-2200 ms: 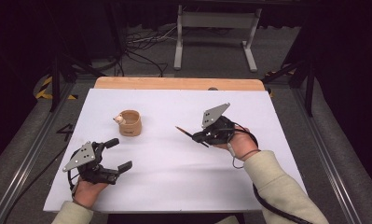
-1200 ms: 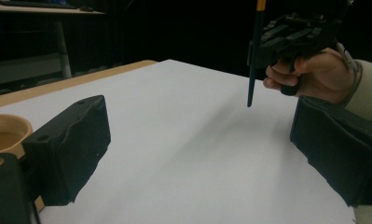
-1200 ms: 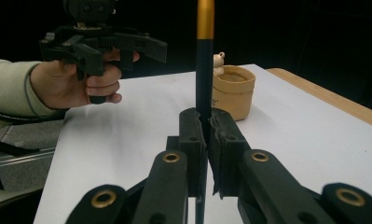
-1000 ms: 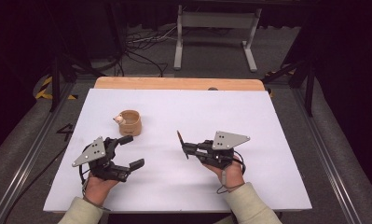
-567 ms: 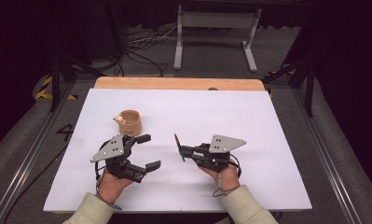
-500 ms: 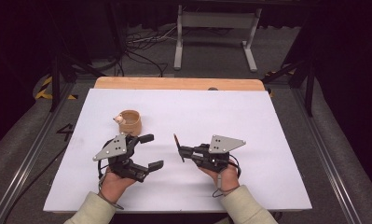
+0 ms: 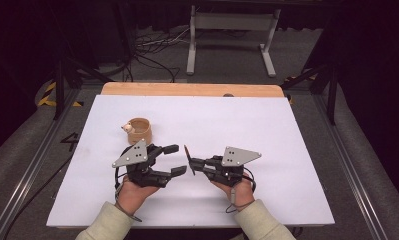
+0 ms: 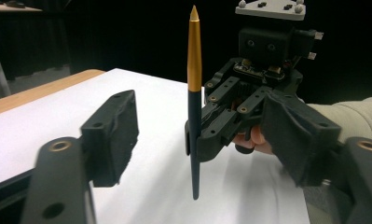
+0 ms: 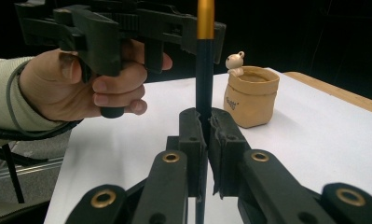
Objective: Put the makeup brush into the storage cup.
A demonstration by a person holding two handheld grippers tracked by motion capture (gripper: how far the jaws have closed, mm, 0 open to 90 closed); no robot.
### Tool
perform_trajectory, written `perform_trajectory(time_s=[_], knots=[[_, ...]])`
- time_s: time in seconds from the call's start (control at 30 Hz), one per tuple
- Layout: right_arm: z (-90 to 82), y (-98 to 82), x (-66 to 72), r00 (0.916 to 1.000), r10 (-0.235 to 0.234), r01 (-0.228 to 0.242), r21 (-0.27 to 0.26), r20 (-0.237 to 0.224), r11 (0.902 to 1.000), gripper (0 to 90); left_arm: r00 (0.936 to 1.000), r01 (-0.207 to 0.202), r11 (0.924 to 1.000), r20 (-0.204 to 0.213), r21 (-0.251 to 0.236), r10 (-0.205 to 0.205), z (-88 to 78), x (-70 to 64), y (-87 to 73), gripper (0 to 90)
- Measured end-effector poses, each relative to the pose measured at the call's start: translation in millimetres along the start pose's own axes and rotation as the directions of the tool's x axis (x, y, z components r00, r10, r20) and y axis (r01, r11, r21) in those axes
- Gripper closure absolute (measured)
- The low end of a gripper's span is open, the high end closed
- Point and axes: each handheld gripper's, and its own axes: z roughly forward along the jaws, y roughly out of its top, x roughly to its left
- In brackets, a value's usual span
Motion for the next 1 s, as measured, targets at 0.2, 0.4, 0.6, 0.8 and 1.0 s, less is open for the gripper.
perform_trajectory(time_s=[0.2,0.4,0.6,0.8,1.0], knots=[[1.5,-0.8,1.5,1.0,0.002,-0.002,0.002,-0.002,1.0,84.2,0.9998,0.008,0.9999,0.016,-0.012,-0.008,7.3,-1.0,1.0,42.8],[3.2,-1.9,2.8,1.0,0.007,-0.007,-0.004,-0.003,1.0,84.2,0.9999,0.01,0.9999,0.012,-0.009,-0.01,12.3,-2.0,1.4,56.3],[4.7,-2.6,3.7,0.9999,0.01,-0.01,-0.006,-0.012,0.9999,84.2,0.9999,-0.01,0.9998,0.012,-0.016,0.011,11.7,-2.5,0.9,71.3],[6.7,-2.4,5.8,0.9997,-0.002,0.002,-0.008,-0.024,1.0,84.1,0.9998,-0.021,0.9996,0.004,-0.02,0.021,9.3,-1.6,-0.1,82.4],[6.8,-2.4,5.4,0.9995,0.001,-0.001,-0.008,-0.031,1.0,82.9,0.9998,-0.02,0.9997,0.005,-0.013,0.02,7.9,-2.0,1.2,83.1]])
